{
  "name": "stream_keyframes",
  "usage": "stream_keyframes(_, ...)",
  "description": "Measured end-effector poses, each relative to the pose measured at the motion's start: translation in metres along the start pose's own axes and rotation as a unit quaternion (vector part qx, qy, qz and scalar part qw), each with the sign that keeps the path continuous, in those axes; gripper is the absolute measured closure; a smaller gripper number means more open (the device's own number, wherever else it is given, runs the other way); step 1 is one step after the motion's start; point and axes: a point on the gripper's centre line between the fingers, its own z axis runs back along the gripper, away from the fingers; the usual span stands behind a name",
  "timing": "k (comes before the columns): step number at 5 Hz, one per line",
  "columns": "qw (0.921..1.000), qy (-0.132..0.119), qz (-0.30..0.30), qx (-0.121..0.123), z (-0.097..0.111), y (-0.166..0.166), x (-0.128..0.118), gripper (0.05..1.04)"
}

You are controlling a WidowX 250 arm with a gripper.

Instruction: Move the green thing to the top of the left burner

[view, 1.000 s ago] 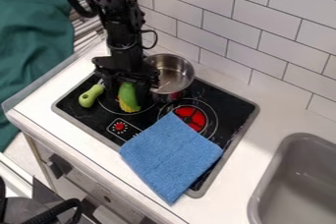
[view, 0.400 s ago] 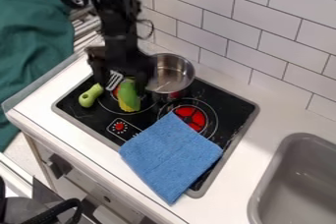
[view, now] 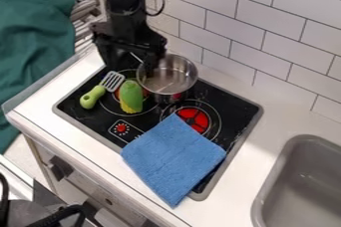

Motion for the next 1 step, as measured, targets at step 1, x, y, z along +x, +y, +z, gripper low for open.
stream_keyframes(1,0.9999,-0.010,-0.007,-0.011,0.0079,-0.0074,0.0021,0.082)
